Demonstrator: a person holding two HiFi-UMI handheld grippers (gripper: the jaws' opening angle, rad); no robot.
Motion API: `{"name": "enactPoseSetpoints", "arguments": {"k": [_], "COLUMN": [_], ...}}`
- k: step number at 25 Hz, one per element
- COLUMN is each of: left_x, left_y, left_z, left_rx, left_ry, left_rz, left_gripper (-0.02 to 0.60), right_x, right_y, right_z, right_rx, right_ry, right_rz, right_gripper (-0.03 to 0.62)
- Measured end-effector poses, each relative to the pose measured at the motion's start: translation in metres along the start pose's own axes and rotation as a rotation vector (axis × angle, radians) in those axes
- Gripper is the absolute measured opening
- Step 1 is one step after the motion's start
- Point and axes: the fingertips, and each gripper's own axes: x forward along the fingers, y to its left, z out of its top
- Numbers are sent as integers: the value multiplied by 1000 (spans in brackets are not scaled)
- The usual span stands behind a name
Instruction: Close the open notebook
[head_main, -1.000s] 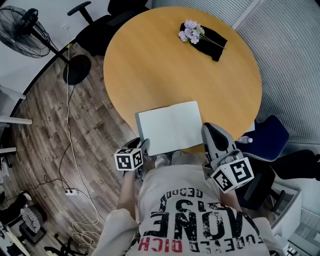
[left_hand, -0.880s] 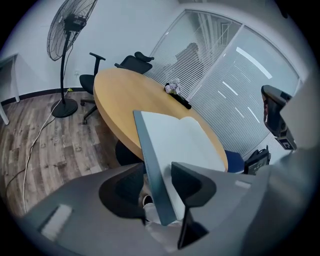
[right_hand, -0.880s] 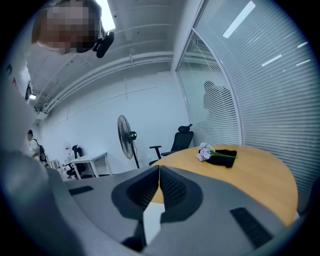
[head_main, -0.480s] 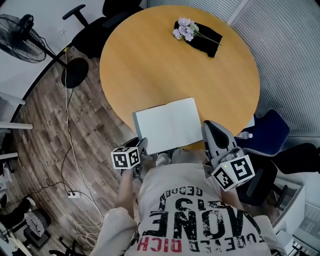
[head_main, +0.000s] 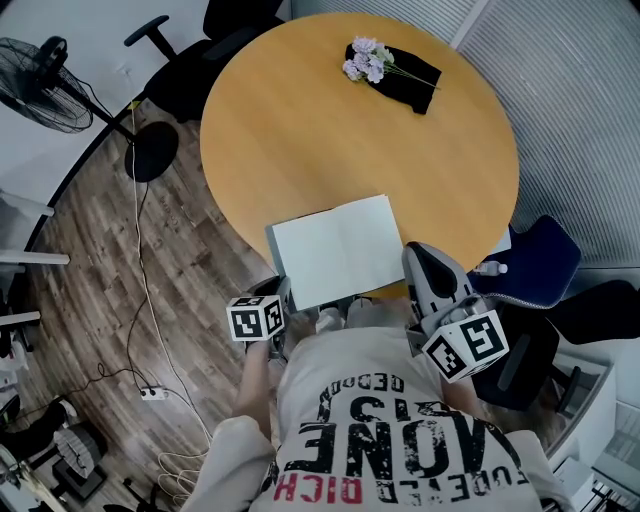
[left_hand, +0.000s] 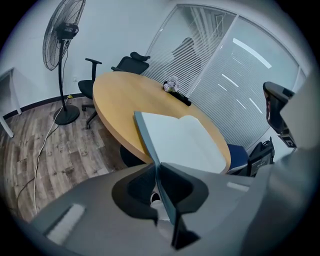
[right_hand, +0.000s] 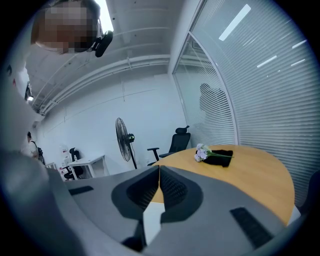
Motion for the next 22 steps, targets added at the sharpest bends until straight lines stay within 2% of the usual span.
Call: {"name": "enactPoseSetpoints", "arguments": {"k": [9, 17, 22], "left_x": [-12, -28, -40], "left_y": [-15, -29, -46], "left_z": [10, 22, 35], "left_rx": [10, 17, 49], "left_ry": [-19, -60, -91], "left_rz": [-36, -63, -84], "left_gripper": [29, 26, 26], "right_x": [-3, 2, 4], "right_y": [-2, 10, 10], "right_z": [-2, 0, 0], "right_rx": [7, 5, 11], "right_ry": [6, 3, 3], "right_rz": [-10, 37, 52], "right_gripper": [12, 12, 12]}}
